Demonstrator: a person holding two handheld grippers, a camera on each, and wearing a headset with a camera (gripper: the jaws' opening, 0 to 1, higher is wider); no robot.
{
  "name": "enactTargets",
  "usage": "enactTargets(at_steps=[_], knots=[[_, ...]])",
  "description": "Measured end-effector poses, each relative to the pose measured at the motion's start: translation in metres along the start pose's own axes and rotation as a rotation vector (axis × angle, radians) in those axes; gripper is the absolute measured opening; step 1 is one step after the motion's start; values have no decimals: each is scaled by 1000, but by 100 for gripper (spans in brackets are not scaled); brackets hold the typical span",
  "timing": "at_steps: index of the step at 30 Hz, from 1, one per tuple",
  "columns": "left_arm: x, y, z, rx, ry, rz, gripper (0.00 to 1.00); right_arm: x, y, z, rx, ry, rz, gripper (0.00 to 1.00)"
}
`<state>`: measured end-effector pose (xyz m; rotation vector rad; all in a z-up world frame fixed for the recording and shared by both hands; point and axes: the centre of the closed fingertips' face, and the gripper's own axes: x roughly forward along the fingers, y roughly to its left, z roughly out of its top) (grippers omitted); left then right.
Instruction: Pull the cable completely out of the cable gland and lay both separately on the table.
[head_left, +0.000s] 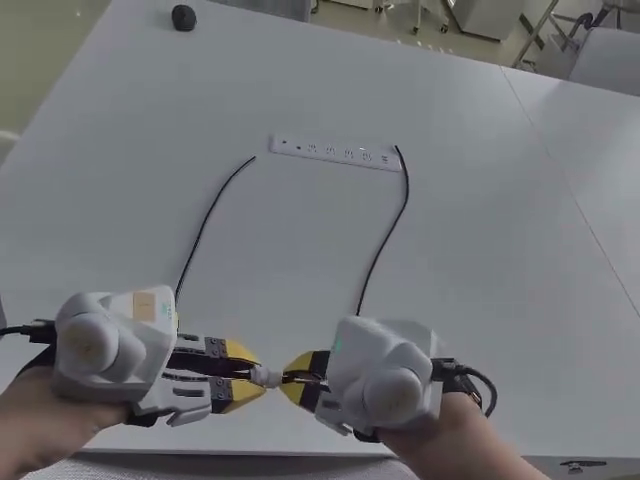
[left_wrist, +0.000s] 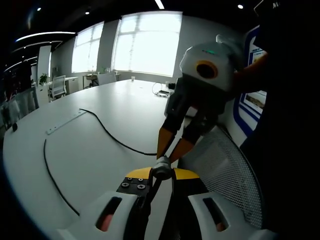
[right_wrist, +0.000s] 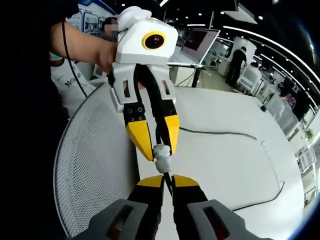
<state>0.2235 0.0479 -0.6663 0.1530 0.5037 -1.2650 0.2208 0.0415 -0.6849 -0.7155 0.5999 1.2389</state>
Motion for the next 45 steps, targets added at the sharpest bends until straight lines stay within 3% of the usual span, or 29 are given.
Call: enactTargets(at_steps=[13, 25, 28, 34, 45], knots=[[3, 4, 3, 3, -9, 5, 15, 1, -9, 0, 68, -28, -30, 0], [2, 9, 3, -1, -15, 11, 15, 0, -17, -9, 151, -13, -41, 0], [1, 12, 4, -4, -20, 16, 15, 0, -22, -12, 219, -24, -50, 0], [1, 16, 6, -6, -20, 23, 15, 0, -30, -20, 264, -14, -68, 0], [3, 17, 9, -6, -27, 18, 15, -4, -44, -49, 487, -1, -125, 0]])
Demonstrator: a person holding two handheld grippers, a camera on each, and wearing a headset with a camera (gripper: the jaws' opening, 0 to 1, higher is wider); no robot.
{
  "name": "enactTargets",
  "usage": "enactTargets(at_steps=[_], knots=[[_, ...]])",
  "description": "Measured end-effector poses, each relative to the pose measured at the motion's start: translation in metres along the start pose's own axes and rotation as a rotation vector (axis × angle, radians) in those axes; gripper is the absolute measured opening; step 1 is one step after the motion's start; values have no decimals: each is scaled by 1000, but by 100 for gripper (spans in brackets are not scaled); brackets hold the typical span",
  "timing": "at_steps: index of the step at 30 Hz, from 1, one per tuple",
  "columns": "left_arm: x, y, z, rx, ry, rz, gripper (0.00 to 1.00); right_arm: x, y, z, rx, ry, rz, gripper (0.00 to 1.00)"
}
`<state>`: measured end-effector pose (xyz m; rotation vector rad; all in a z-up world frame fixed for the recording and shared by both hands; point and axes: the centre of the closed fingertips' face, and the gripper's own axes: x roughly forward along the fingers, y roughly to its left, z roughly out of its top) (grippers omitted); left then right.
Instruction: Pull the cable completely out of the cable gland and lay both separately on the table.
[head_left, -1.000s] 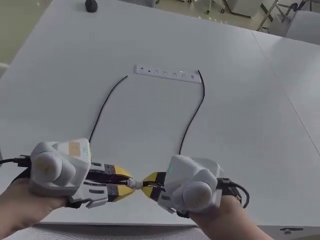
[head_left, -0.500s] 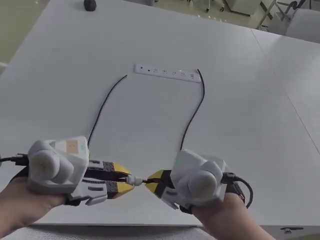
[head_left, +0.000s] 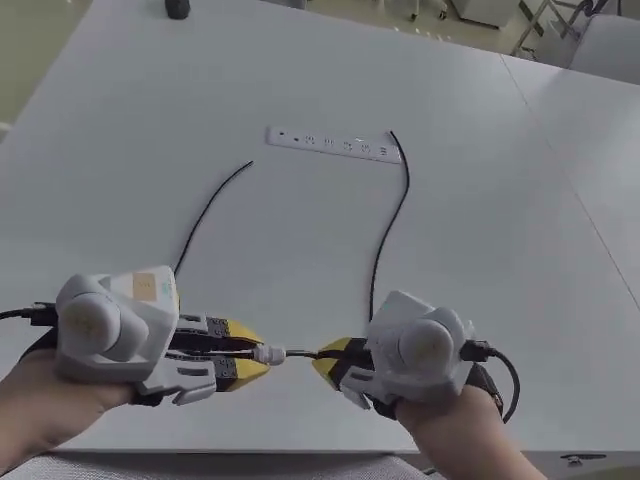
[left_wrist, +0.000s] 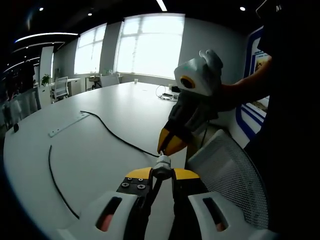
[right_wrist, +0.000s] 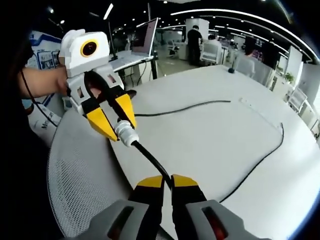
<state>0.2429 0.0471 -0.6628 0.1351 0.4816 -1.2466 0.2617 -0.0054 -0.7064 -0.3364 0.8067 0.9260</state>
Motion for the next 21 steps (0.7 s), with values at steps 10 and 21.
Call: enactTargets(at_steps=[10, 21], knots=[[2, -2, -2, -4, 5, -8, 15, 3, -12, -16, 125, 11, -11, 0], [0, 0, -2, -44, 5, 3, 15, -1, -5, -11, 111, -30, 30, 2]])
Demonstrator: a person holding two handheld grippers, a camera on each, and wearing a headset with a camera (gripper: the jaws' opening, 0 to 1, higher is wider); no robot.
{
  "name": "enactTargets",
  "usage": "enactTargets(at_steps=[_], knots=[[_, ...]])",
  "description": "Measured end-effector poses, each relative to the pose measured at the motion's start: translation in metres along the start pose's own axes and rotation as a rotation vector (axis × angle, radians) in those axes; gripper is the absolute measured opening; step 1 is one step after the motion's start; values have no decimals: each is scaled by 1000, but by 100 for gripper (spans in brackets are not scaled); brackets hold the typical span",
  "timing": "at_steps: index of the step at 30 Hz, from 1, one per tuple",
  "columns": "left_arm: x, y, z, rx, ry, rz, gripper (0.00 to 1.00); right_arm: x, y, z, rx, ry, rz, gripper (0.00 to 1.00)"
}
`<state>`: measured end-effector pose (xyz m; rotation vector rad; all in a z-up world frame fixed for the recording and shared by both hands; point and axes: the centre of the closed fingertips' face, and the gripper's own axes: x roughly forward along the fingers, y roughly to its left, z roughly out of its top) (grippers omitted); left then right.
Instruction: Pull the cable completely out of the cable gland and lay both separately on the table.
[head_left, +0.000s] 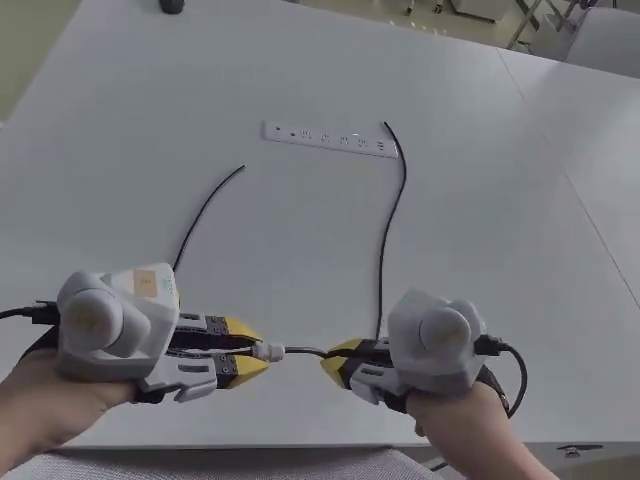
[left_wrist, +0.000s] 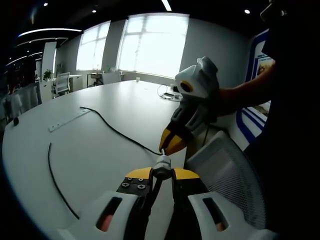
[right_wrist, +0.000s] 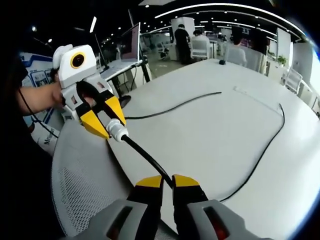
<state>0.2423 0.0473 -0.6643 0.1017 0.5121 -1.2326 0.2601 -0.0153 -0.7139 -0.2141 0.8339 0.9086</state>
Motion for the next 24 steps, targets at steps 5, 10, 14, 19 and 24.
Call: enactTargets(at_steps=[5, 10, 14, 19, 24], knots=[[0, 0, 4, 19, 16, 6, 15, -2, 2, 0, -18, -4, 0, 2], [0, -1, 4, -9, 19, 0, 15, -9, 6, 3, -61, -18, -10, 4], [3, -5, 3, -9, 23, -1, 15, -18, 16, 11, -137, -29, -52, 12], [5, -6, 4, -18, 27, -3, 15, -24, 24, 31, -431, -27, -194, 16], [6, -5, 7, -23, 32, -4, 15, -11, 43, 35, -465, -8, -180, 11]])
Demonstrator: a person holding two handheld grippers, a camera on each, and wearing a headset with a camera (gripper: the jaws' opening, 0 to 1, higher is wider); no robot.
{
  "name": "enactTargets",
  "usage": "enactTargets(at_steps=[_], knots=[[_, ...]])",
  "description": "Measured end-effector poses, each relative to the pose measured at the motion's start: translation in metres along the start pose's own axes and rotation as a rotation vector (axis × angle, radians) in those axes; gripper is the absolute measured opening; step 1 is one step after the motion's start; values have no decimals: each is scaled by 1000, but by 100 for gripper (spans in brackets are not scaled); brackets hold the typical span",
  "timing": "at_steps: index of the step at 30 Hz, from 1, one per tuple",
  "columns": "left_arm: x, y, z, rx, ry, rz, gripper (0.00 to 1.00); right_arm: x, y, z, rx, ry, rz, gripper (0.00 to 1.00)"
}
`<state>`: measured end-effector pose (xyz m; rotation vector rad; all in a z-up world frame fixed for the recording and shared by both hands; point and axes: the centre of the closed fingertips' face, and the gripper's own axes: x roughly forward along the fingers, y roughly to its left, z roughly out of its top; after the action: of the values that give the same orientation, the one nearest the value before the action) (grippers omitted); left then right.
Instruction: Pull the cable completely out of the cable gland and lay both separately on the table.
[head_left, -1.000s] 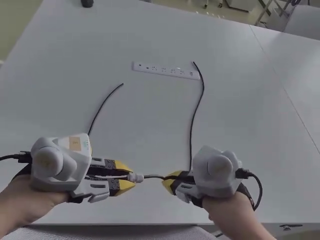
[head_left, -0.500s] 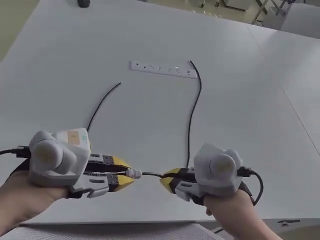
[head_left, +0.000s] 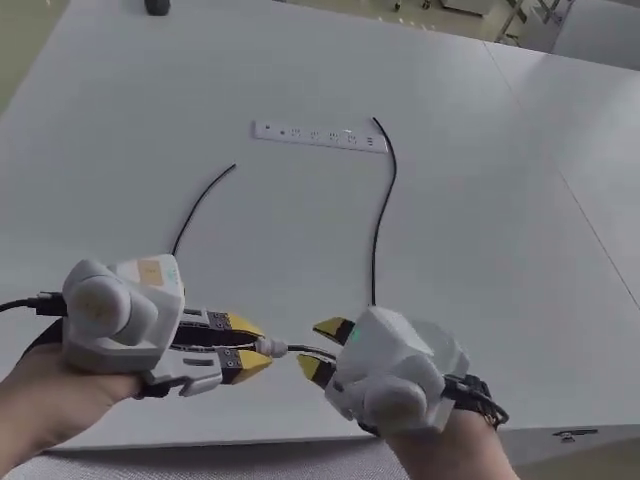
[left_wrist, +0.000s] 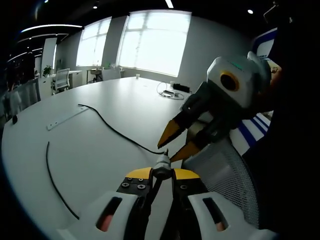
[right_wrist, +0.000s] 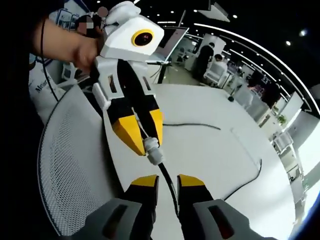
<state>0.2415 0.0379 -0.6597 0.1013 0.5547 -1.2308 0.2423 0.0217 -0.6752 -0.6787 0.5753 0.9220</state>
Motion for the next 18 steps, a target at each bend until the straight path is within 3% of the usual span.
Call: enactTargets(at_steps=[11, 18], knots=[[3, -2, 5, -3, 0, -5, 15, -1, -7, -1, -59, -1, -35, 2], [3, -5, 7, 8, 0, -8, 15, -3, -7, -3, 35, -7, -29, 0]])
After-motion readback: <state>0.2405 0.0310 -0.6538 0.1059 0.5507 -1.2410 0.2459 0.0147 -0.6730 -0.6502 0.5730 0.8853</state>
